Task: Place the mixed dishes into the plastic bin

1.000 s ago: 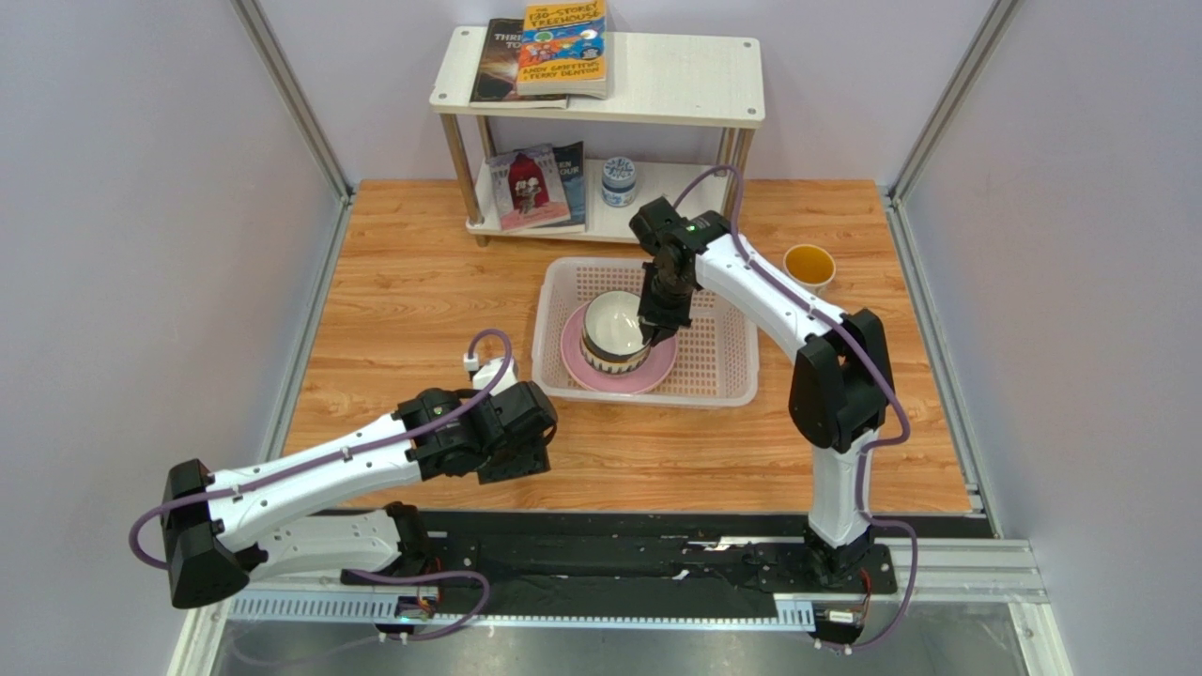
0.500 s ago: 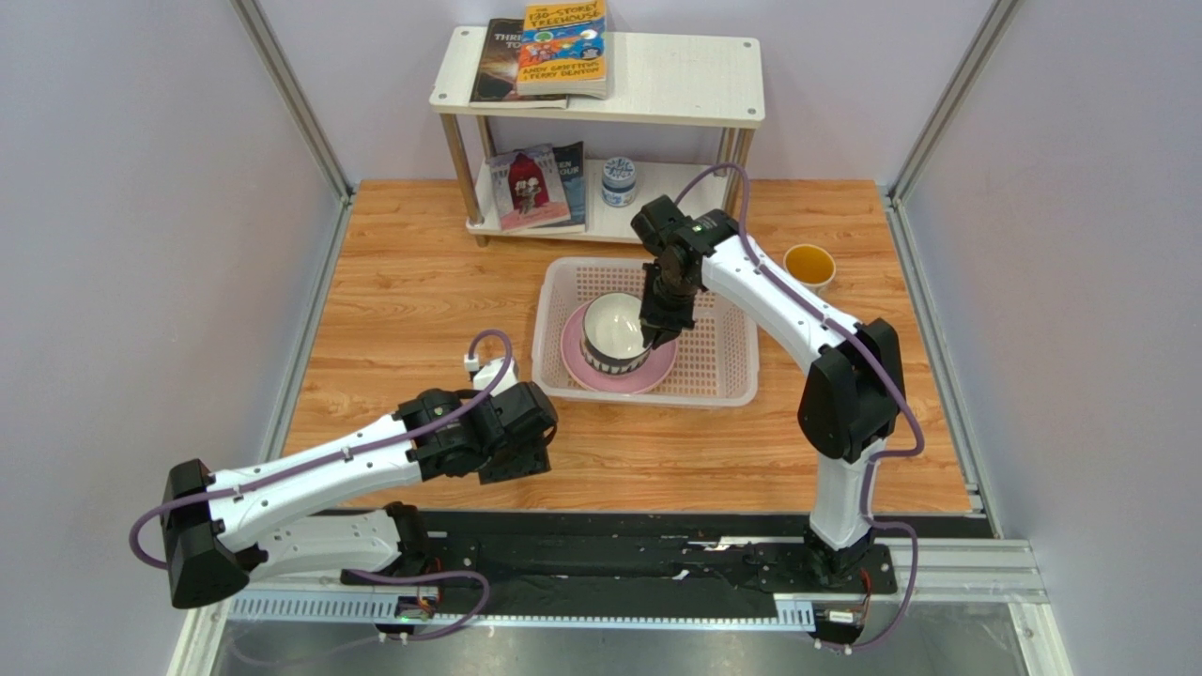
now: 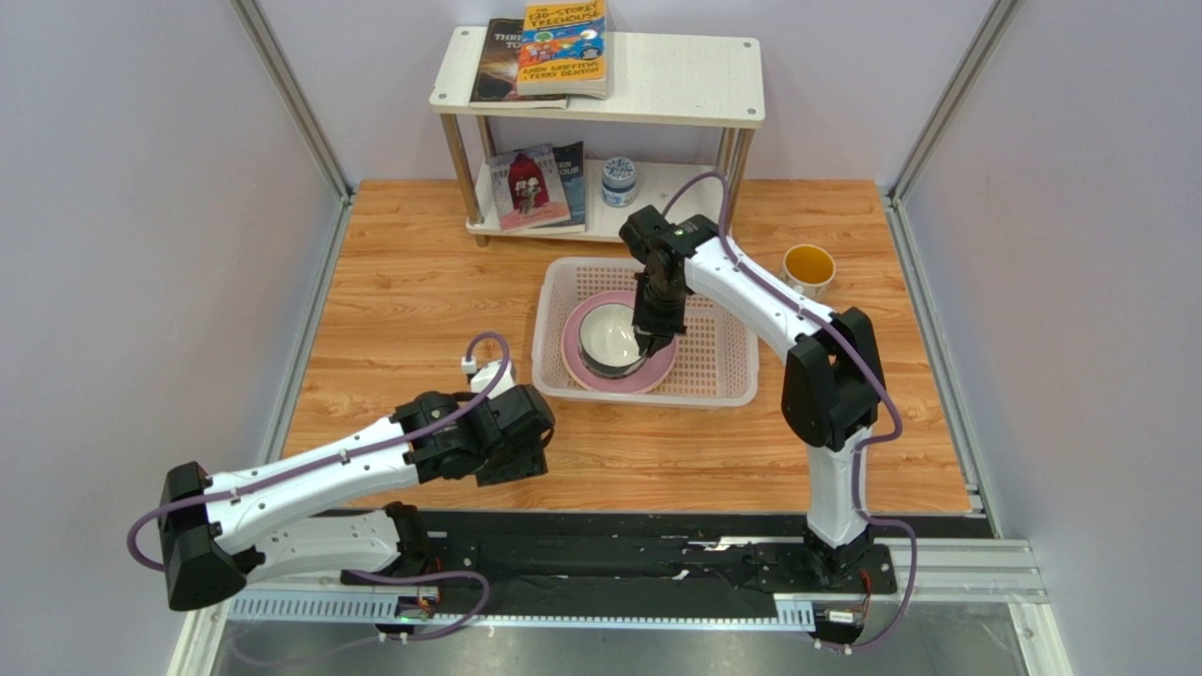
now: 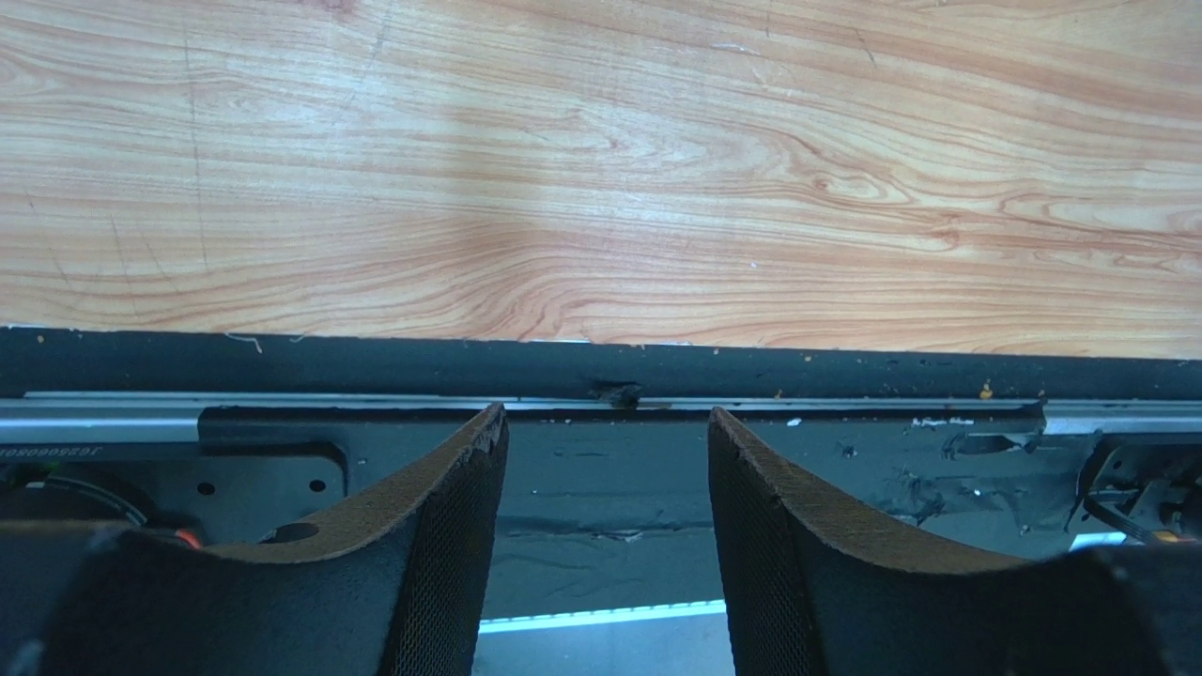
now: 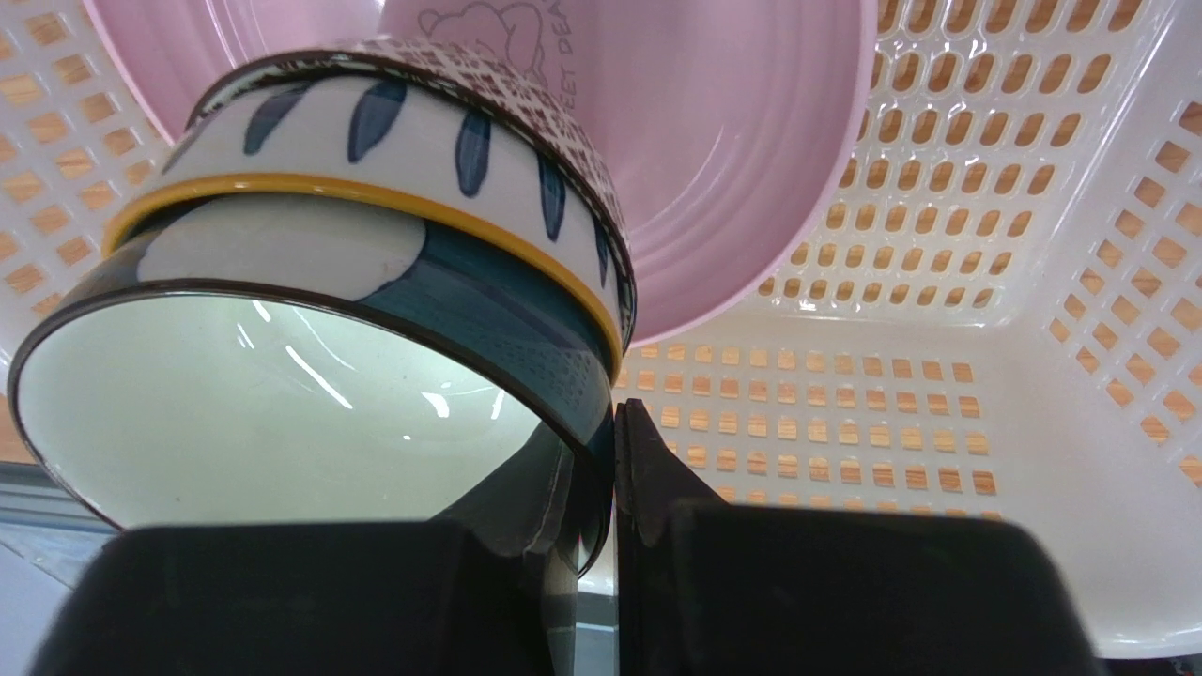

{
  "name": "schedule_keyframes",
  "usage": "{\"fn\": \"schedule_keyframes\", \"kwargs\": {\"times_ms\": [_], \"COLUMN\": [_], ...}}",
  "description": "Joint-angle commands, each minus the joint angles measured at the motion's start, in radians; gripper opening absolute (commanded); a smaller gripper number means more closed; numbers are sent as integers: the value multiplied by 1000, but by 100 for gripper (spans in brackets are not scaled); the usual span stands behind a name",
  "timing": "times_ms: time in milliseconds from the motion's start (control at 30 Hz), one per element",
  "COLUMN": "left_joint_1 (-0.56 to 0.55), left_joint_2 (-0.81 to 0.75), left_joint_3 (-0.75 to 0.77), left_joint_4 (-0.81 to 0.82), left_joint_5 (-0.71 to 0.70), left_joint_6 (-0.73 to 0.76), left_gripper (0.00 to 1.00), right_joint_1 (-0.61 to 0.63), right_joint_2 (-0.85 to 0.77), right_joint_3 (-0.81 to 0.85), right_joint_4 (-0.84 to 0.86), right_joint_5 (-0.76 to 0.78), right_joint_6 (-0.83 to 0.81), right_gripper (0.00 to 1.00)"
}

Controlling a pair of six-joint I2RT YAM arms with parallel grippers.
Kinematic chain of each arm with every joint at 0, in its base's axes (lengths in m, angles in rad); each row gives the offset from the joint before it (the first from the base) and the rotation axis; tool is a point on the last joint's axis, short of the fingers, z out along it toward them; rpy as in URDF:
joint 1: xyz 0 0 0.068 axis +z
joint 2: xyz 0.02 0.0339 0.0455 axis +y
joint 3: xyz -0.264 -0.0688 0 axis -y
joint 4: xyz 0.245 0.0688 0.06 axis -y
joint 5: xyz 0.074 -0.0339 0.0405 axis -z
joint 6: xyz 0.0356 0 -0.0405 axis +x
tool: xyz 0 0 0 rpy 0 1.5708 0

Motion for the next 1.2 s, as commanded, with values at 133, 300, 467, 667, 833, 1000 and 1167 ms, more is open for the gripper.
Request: {"fn": "schedule_keyframes", "kwargs": {"times_ms": [133, 300, 467, 667, 833, 1000, 1167], "left_joint_1": [2, 2, 2, 2, 2, 2, 1], "left_joint_2": [-19, -20, -22, -25, -25, -20, 2], "left_joint_3": [3, 0, -6, -16, -19, -23, -16], "left_joint_4": [-6, -9, -7, -7, -6, 8, 20], "left_joint_5": [-8, -8, -5, -5, -1, 0, 3], "left_joint_6": [8, 4, 4, 2, 2, 7, 19], "left_gripper": [60, 60, 60, 60, 60, 60, 60], "right_joint_1": [4, 1, -5, -15, -22, -24, -21], "right_joint_2": [11, 8, 41, 57, 71, 42, -30], "right_joint_3": [140, 150, 153, 147, 156, 113, 70], "right_joint_4": [-9, -11, -23, -11, -18, -3, 12], "right_joint_5": [21, 37, 35, 47, 44, 17, -5], "right_joint_6": [-27, -26, -42, -52, -58, -52, -39], "right_gripper": [4, 4, 3, 4, 5, 20, 46]}}
